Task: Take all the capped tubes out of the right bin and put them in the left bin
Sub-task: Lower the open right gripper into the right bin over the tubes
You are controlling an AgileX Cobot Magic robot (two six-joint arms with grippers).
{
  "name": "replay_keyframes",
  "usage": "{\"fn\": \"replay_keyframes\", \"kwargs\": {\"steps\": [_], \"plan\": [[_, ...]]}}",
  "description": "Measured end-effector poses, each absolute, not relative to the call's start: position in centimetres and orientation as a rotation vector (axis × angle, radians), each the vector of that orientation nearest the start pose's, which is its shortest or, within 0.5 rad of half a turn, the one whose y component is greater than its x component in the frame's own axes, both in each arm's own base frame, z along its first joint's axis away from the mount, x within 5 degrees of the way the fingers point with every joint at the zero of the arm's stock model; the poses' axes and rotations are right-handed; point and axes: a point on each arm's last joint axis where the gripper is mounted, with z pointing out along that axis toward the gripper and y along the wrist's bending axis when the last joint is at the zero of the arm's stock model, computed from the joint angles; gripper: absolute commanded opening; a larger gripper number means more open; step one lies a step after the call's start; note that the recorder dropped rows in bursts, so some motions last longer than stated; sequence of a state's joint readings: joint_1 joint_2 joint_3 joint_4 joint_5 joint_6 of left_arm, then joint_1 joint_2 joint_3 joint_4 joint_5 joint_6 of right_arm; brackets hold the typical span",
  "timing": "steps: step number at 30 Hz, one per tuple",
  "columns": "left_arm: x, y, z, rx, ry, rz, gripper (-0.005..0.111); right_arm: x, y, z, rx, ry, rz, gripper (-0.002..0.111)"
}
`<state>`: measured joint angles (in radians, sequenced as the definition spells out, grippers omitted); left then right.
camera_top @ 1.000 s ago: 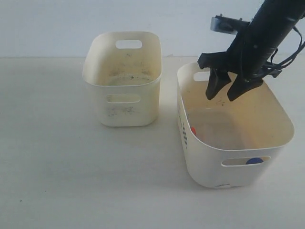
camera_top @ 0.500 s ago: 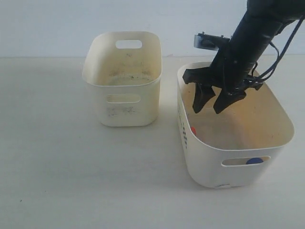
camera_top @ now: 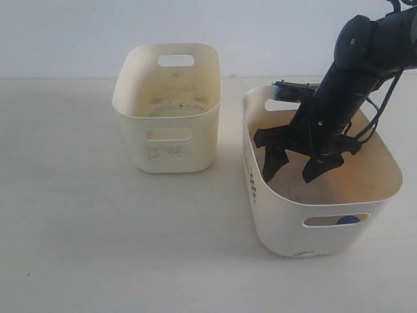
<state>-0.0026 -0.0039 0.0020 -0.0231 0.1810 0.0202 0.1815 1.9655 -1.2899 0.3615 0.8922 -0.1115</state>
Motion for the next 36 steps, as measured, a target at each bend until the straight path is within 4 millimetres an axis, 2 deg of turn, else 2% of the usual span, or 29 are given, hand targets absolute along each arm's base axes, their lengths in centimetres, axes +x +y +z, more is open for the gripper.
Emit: {"fn": "replay_keyframes", "kwargs": {"steps": [10, 20, 27, 36], "plan": [[5.6, -0.1, 19.6, 0.003, 1.663, -0.007, 0.004, 36.4, 10.4, 16.1, -0.126, 3.006, 0.462, 0.07], [5.6, -0.1, 19.6, 0.003, 1.663, -0.007, 0.004, 36.4, 10.2, 15.9, -0.082, 3.008, 0.416, 0.07], [5.6, -0.1, 19.6, 0.003, 1.663, -0.007, 0.004, 35.5, 10.0, 14.2, -0.051, 3.01, 0.388, 0.07], [5.6, -0.1, 19.6, 0.003, 1.663, -0.007, 0.004, 35.5, 10.0, 14.2, -0.044, 3.008, 0.387, 0.07]]}}
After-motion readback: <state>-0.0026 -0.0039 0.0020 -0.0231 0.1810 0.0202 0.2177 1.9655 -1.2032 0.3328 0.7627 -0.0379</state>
